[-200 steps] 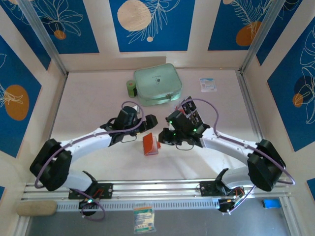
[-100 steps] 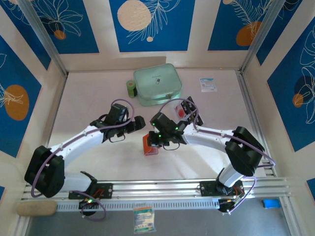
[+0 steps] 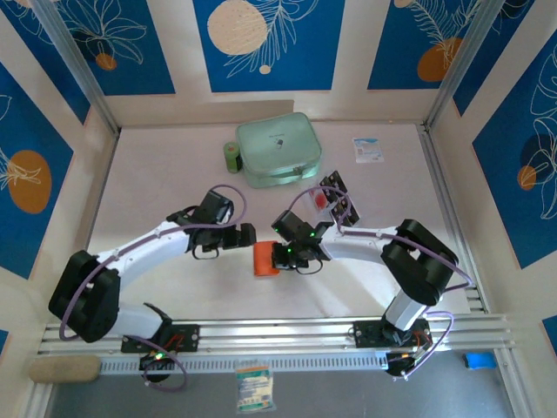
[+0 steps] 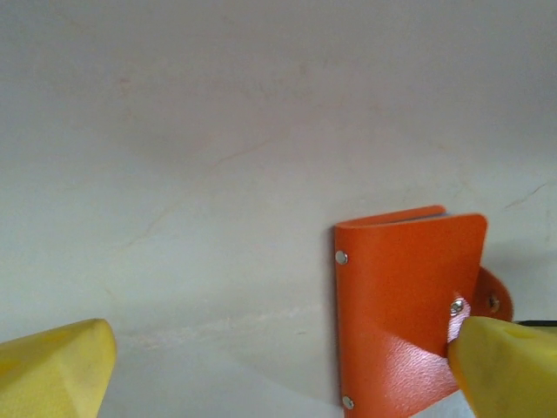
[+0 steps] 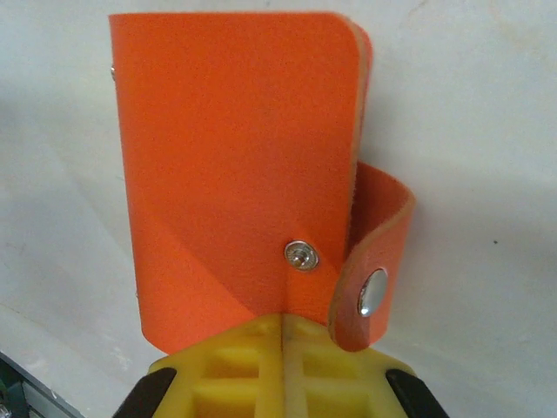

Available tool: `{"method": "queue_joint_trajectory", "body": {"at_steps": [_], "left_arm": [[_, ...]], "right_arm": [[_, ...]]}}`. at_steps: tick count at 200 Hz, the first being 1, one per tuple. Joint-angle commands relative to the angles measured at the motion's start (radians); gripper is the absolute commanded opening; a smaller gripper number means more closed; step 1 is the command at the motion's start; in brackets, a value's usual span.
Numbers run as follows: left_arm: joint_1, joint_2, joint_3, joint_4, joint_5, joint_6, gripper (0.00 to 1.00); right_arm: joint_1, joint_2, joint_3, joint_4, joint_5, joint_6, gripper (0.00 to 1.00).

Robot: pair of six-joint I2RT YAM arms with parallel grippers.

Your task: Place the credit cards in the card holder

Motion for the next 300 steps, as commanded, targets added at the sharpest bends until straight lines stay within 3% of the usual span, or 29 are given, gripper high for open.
{"method": "queue_joint_trajectory", "body": {"at_steps": [1, 142, 234, 300], "left_arm": [[-0.033, 0.031, 0.010, -0.036, -0.031, 0.047, 1.00], [-0.144, 0.158, -0.030, 0.060, -0.069, 0.050, 1.00], [-0.178, 0.220, -0.008, -0.058, -0.229, 0.068, 1.00], [-0.197, 0.247, 0.009, -0.093, -0.272, 0.062, 1.00]], "right_arm": [[-0.002, 0.013, -0.018, 0.010, 0.003, 0.016, 0.00], [-0.005, 0.009, -0.030, 0.012, 0.000, 0.024, 0.00], [-0.094, -0.143, -0.014, -0.113, 0.046, -0.010, 0.00], [-0.107, -0.078, 0.055, -0.151, 0.036, -0.058, 0.19]]}}
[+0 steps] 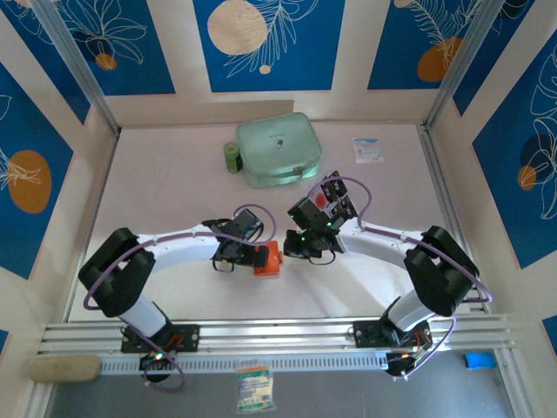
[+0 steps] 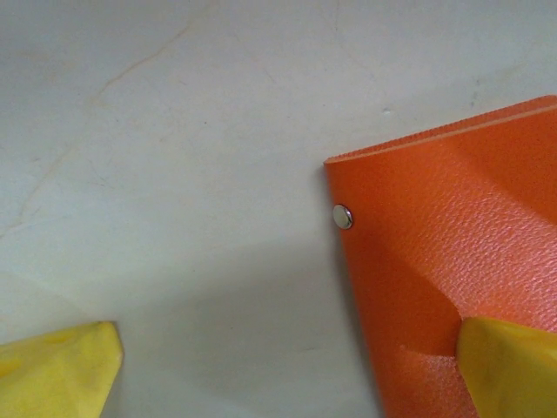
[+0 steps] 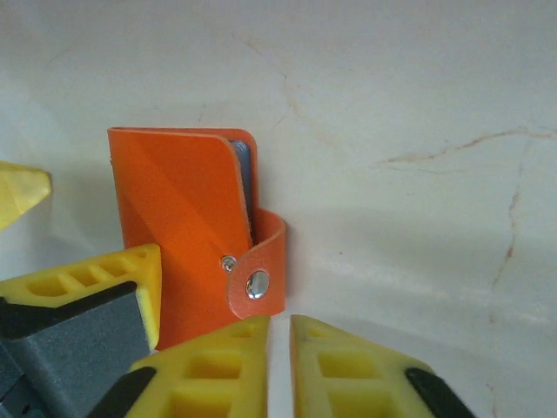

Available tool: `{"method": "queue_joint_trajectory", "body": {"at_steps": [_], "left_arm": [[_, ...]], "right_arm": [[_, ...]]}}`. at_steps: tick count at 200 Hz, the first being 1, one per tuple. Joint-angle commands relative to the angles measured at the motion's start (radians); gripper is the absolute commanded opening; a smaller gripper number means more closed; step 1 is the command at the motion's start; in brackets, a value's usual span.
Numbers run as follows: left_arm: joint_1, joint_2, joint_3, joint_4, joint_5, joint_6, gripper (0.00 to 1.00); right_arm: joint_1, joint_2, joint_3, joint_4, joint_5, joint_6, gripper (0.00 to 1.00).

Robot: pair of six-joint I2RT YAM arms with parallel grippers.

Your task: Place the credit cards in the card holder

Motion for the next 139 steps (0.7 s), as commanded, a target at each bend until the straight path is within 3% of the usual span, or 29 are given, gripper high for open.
{"method": "queue_joint_trajectory", "body": {"at_steps": [1, 26, 139], "left_arm": [[-0.004, 0.045, -0.015, -0.108, -0.090, 0.015, 1.00], [-0.007, 0.046, -0.018, -0.105, -0.090, 0.009, 1.00], [-0.011, 0.050, -0.024, -0.096, -0.090, 0.007, 1.00]], "right_arm": [[0.005, 0.032, 0.044, -0.033, -0.003, -0.027, 0.20], [0.015, 0.052, 0.066, -0.033, -0.001, -0.035, 0.25], [0.032, 0.137, 0.128, -0.046, -0.010, -0.057, 0.27]]}}
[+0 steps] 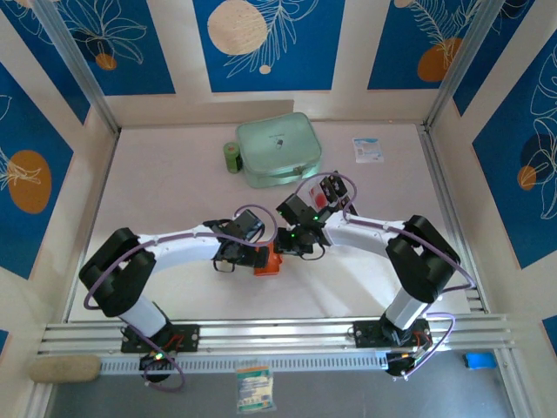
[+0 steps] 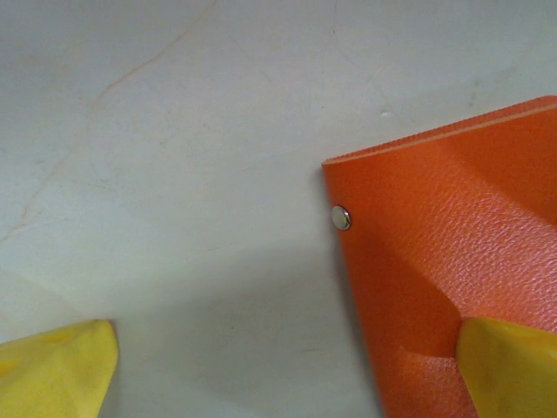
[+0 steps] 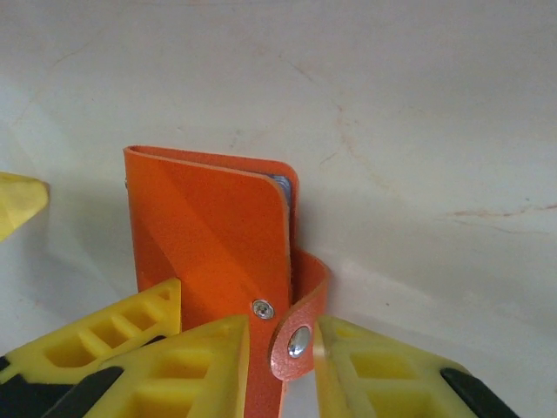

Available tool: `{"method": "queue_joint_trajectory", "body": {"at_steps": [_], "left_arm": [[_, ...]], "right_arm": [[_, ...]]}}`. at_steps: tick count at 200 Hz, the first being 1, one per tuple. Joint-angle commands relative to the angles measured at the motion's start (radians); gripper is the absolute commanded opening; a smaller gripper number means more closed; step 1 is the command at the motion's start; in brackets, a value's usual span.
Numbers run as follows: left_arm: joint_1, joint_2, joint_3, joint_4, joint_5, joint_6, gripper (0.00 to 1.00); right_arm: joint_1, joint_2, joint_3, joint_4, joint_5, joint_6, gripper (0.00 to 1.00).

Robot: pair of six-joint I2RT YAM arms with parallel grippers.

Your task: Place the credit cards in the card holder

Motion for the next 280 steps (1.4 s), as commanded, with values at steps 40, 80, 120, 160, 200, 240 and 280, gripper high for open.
{"method": "queue_joint_trajectory", "body": {"at_steps": [40, 80, 120, 160, 200, 240, 280], "left_arm": [[-0.002, 0.052, -0.024, -0.095, -0.073, 0.007, 1.00], [-0.003, 0.051, -0.026, -0.093, -0.073, 0.007, 1.00], [-0.003, 0.051, -0.027, -0.092, -0.073, 0.007, 1.00], [-0.003, 0.052, -0.029, -0.089, -0.073, 0.005, 1.00], [-0.005, 0.051, -0.030, -0.087, -0.073, 0.005, 1.00], [-0.004, 0.051, -0.033, -0.086, -0.075, 0.004, 1.00], [-0.005, 0.052, -0.035, -0.084, -0.073, 0.006, 1.00]], "right_arm": [[0.011, 0.034, 0.035, -0.034, -0.011, -0.021, 0.26], [0.008, 0.025, 0.019, -0.035, -0.002, -0.016, 0.14], [0.006, -0.002, 0.002, -0.035, 0.000, -0.010, 0.00], [0.007, -0.022, 0.002, -0.015, -0.030, -0.015, 0.00], [0.017, 0.002, 0.025, -0.004, -0.048, -0.017, 0.00], [0.029, 0.029, 0.044, -0.003, -0.052, -0.015, 0.00], [0.035, 0.049, 0.056, 0.003, -0.056, -0.010, 0.00]]}}
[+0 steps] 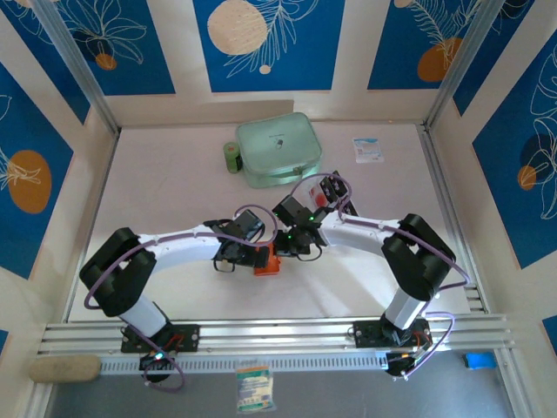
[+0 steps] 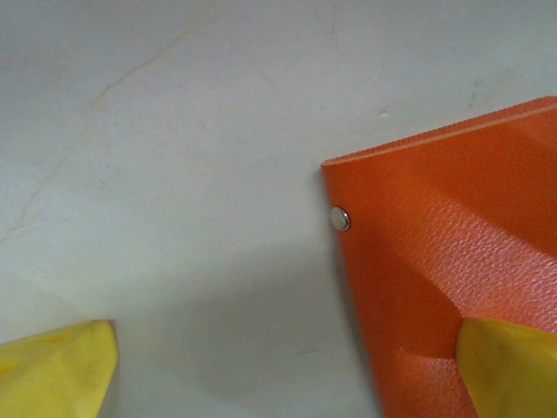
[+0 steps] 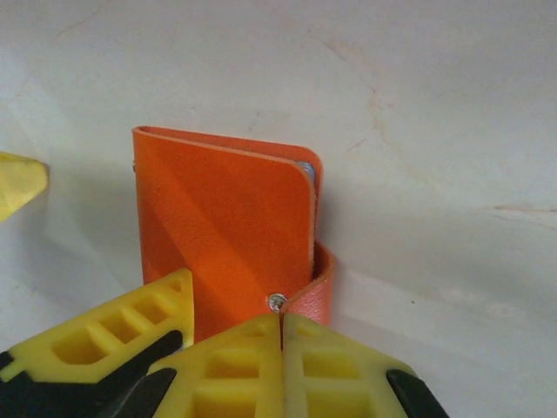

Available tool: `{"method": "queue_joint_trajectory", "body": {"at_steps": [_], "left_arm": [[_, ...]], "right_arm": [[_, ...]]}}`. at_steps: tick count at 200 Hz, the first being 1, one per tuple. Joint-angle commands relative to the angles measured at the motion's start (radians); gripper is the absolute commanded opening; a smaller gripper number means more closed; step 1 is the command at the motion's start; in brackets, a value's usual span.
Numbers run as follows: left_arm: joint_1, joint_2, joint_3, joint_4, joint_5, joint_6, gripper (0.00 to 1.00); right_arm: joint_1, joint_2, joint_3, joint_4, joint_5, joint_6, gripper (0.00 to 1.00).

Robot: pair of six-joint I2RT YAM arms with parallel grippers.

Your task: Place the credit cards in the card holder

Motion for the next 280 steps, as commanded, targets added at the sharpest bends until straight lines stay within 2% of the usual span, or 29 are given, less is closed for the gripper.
{"method": "queue_joint_trajectory", "body": {"at_steps": [1, 122, 280], "left_arm": [[-0.004, 0.048, -0.035, -0.085, -0.073, 0.007, 1.00], [-0.003, 0.048, -0.042, -0.077, -0.070, 0.006, 1.00], [-0.003, 0.047, -0.044, -0.075, -0.063, -0.004, 1.00]], "right_arm": [[0.013, 0.024, 0.032, 0.015, -0.043, 0.003, 0.00], [0.038, 0.090, 0.033, 0.023, -0.050, 0.016, 0.00], [0.111, 0.120, -0.100, 0.058, -0.009, 0.084, 0.00]]}}
